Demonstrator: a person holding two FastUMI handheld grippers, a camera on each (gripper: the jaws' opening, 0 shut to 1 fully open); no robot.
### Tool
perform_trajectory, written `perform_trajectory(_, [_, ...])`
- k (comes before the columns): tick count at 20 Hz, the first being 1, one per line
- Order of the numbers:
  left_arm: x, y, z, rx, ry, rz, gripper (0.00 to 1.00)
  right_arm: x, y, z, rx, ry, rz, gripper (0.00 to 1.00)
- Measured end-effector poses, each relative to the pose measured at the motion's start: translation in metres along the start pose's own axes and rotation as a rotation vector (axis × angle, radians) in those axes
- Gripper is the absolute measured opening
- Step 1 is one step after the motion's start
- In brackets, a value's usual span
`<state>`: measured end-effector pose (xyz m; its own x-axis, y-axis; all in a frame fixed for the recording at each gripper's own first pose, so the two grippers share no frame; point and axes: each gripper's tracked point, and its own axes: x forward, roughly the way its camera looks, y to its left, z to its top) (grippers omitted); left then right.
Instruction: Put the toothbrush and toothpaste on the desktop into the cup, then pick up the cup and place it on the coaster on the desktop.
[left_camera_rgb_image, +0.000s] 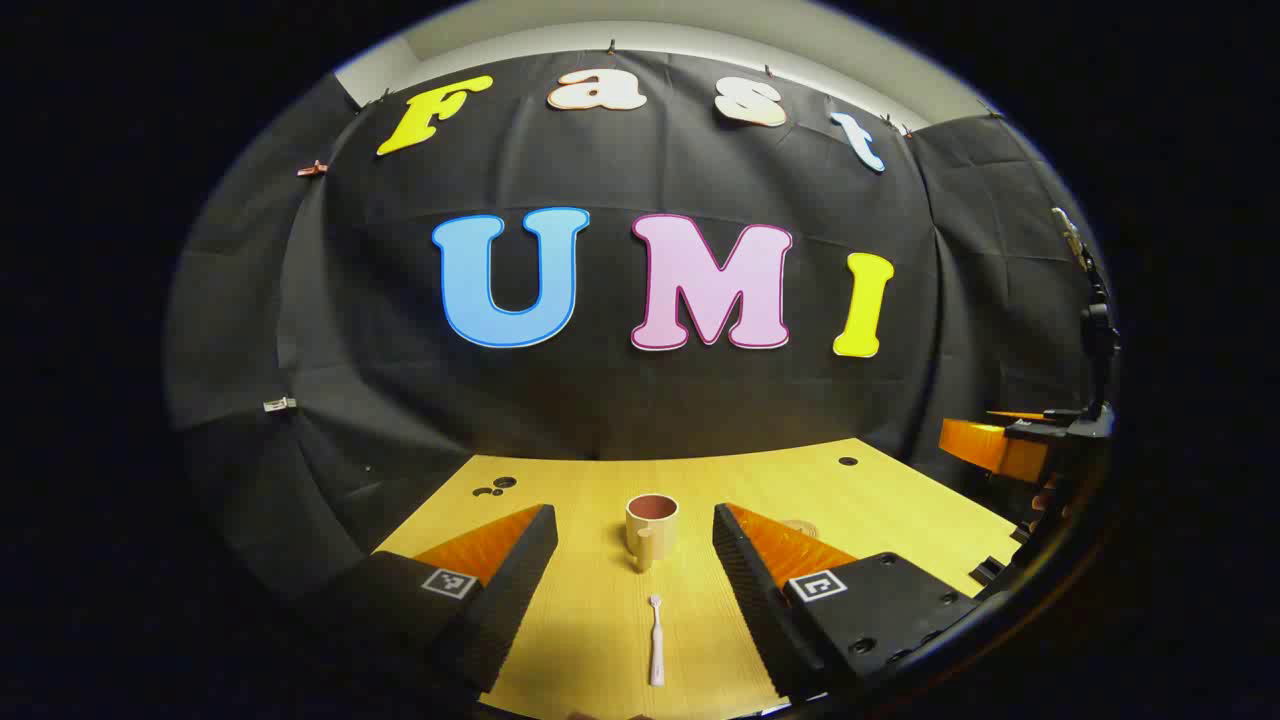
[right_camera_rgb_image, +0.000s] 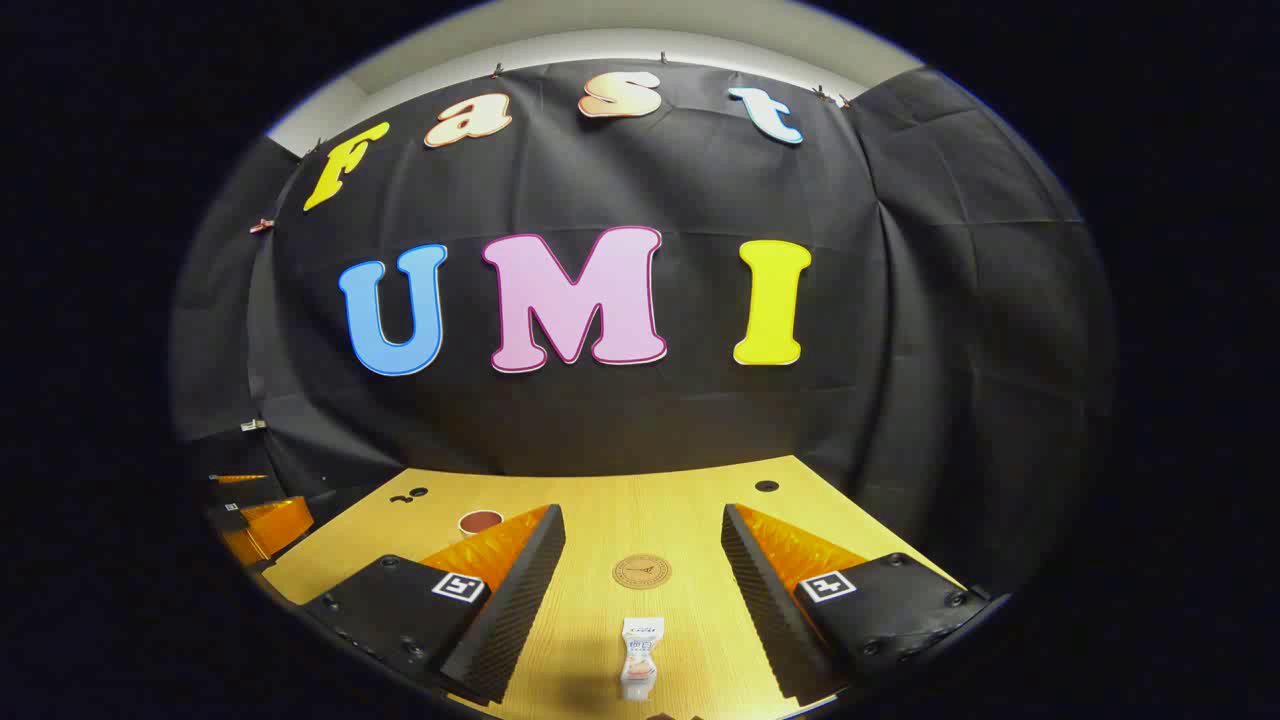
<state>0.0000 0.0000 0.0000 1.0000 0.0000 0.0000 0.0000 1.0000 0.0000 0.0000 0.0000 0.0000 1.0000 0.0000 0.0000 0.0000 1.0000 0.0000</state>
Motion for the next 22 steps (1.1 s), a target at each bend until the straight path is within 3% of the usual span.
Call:
perform_trajectory(4, [0.003, -0.003, -0.001, 0.009, 0.003, -0.003, 0.97, 0.006, -0.005, -0.004, 0.001, 0.012, -0.020, 0.97])
perform_trajectory(16, [0.004, -0.007, -0.006, 0.000, 0.015, -0.001, 0.97, 0.011, 0.013, -0.005, -0.049, 0.010, 0.039, 0.96])
perform_trajectory(22, [0.006, -0.005, -0.013, -0.016, 0.033, 0.008, 0.97, 0.021, 0.009, -0.025, -0.028, 0.075, 0.037, 0.96])
